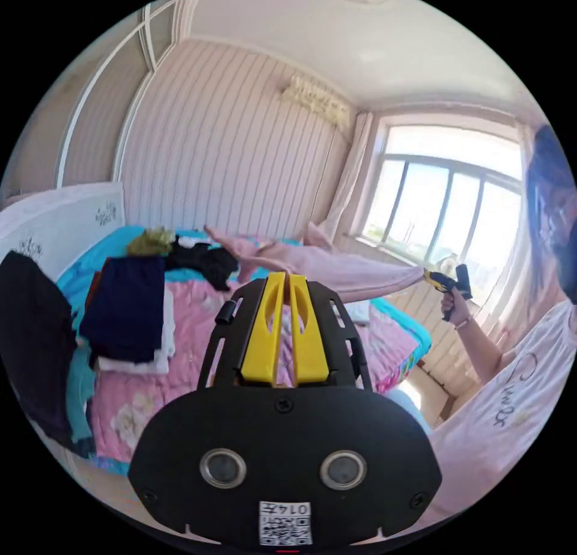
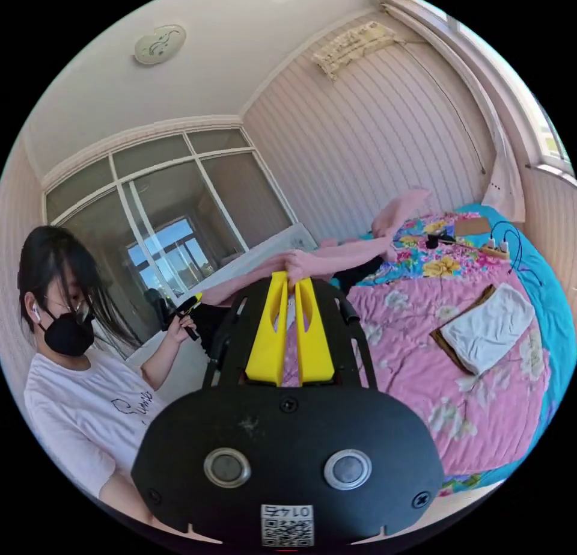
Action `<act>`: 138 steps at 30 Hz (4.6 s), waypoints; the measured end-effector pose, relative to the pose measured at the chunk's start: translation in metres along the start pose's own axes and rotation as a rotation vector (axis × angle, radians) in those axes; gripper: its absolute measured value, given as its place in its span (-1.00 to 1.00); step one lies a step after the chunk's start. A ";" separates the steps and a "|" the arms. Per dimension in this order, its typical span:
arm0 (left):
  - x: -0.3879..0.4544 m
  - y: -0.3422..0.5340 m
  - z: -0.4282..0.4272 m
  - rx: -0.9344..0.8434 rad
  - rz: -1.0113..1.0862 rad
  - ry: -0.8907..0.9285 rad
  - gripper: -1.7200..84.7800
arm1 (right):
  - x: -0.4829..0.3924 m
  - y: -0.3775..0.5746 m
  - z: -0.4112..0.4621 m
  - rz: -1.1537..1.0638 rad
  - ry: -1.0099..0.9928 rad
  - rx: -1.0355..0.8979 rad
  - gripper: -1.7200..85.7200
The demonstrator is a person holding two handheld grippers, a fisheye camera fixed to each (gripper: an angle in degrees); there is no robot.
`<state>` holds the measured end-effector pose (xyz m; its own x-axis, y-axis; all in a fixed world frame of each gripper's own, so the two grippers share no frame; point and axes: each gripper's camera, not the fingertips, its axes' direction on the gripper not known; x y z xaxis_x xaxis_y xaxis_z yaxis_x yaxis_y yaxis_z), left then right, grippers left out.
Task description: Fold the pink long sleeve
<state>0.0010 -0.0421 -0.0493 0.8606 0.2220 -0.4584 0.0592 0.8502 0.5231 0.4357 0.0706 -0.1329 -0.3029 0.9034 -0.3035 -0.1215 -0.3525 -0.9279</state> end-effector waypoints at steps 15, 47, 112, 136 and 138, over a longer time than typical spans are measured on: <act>-0.036 0.140 0.124 -0.556 -0.113 -0.101 -0.98 | 0.142 0.176 0.111 0.576 0.182 -0.480 -0.94; -0.048 0.202 0.311 -0.878 0.066 -0.249 -0.89 | 0.193 0.171 0.264 0.476 0.622 -0.909 -0.88; 0.172 -0.026 1.076 -0.733 0.529 0.298 -0.81 | 0.383 -0.109 0.132 0.600 0.358 -0.229 -0.84; 0.381 0.028 1.163 -0.637 0.910 0.750 -0.98 | 0.360 -0.105 -0.097 0.539 0.712 0.186 -0.95; 0.416 0.062 1.181 -0.695 0.977 0.741 -0.98 | 0.357 -0.088 -0.112 0.583 0.764 0.201 -0.94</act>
<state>0.9603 -0.4606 0.6405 -0.0662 0.8621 -0.5024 -0.8443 0.2200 0.4887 0.4444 0.4516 -0.1839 0.3182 0.4647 -0.8263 -0.3271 -0.7643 -0.5558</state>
